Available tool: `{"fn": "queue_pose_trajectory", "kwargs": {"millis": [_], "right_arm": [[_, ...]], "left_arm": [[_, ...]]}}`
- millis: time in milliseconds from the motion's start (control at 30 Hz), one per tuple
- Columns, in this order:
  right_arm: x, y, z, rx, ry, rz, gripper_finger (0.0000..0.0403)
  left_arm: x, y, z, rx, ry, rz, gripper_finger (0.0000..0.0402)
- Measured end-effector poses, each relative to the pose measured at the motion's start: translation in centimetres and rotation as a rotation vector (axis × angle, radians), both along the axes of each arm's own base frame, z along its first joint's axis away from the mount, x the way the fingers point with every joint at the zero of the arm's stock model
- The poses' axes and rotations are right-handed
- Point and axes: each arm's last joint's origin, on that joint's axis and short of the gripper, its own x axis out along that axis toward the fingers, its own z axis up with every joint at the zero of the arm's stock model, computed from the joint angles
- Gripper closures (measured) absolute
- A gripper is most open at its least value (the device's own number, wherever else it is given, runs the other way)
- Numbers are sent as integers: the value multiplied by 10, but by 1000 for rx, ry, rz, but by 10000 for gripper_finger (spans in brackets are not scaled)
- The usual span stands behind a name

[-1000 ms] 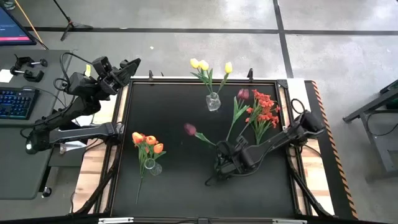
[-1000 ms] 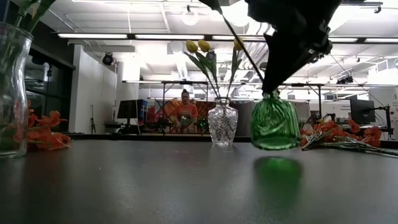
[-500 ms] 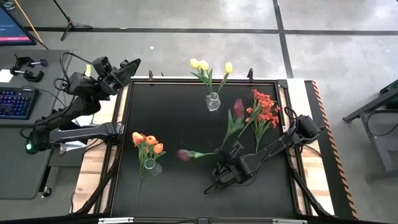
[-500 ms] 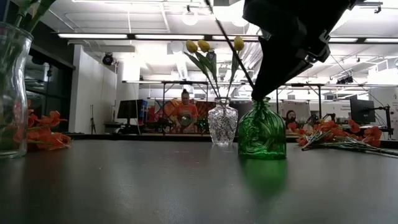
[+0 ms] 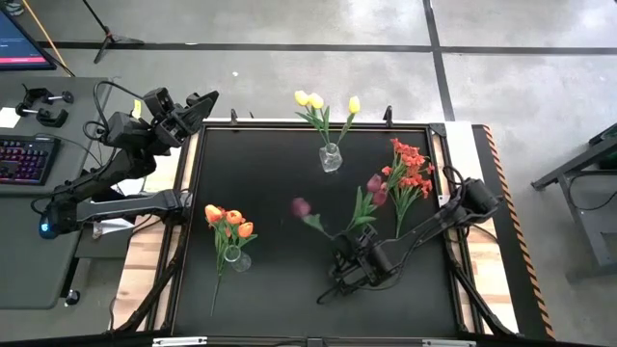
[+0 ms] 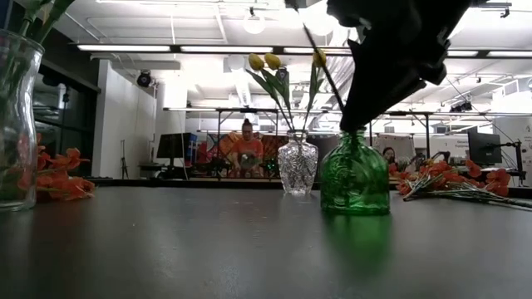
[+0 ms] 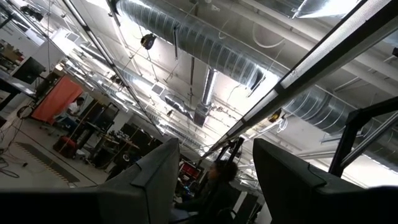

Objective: Sort flowers into vase by color
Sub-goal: Adjust the green vases, then move the orange flowers to the middle right of the table

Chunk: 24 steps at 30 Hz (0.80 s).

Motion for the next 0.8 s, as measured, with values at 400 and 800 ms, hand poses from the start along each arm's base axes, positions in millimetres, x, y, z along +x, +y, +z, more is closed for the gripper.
{"fn": "queue_pose_trajectory", "kwargs": {"millis": [400, 800], "right_arm": [[-10, -4, 33, 115, -42, 26, 198], [-11, 1, 52, 198, -100, 144, 164]], "left_arm": [[0, 0, 0, 0, 1, 0, 209], [0, 0, 0, 0, 2, 0, 209]]}}
